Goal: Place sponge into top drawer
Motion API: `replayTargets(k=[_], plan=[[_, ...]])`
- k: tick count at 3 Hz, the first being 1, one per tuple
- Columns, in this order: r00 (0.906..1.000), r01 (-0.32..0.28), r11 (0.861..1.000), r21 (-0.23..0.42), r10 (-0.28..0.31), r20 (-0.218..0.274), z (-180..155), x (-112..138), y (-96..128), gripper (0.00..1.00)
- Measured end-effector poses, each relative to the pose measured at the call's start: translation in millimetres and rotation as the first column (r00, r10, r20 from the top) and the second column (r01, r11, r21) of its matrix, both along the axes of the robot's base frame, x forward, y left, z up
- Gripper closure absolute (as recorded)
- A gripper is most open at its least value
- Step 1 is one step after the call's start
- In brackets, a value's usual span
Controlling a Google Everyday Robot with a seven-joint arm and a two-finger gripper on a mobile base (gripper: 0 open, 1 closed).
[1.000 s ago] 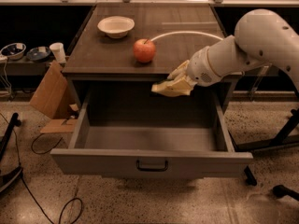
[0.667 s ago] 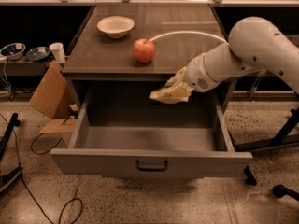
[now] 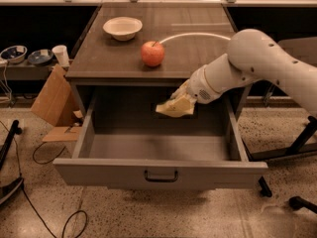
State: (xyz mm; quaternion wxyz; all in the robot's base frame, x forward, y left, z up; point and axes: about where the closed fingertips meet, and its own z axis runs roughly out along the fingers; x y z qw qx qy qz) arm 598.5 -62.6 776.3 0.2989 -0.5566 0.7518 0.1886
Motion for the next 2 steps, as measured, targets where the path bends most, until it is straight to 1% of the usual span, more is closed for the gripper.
replayTargets(k=[1,2], plan=[[0.9986,0.037,0.999,-0.037,-0.038,-0.036,-21.3,9.9,5.4,1.0],[0.994,0.095,0.993,-0.077,-0.099,-0.048,-36.9,14.8,8.7,1.0]])
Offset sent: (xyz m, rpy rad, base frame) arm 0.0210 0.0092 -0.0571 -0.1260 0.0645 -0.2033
